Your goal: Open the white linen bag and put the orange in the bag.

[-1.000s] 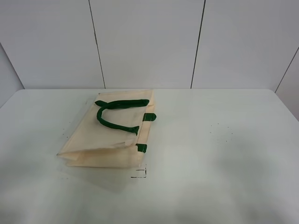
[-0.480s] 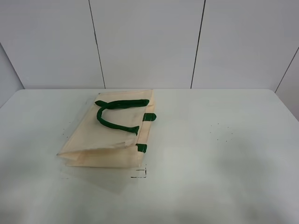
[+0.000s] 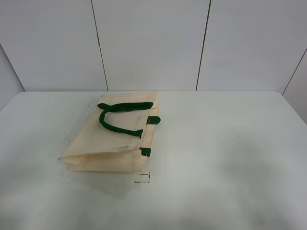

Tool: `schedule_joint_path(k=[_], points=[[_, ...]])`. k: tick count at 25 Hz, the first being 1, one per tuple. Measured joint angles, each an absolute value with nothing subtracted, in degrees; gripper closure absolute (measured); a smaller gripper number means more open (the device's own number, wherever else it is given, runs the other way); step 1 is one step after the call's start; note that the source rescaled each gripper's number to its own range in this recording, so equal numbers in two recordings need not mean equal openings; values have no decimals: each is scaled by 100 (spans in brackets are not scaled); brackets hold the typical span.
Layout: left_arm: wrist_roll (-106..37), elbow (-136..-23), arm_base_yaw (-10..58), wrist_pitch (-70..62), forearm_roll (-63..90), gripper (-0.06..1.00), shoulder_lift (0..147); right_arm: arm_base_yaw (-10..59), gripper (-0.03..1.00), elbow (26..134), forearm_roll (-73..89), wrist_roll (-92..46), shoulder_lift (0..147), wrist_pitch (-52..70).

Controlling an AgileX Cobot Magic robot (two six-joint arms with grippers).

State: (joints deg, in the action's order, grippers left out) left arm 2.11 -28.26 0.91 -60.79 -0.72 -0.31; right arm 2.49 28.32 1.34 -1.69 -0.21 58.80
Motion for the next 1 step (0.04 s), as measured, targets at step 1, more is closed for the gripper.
schedule_joint_path(k=[1], points=[[211, -2826, 91, -6079, -72, 7, -31, 249, -3, 2832, 134, -169, -21, 5880]])
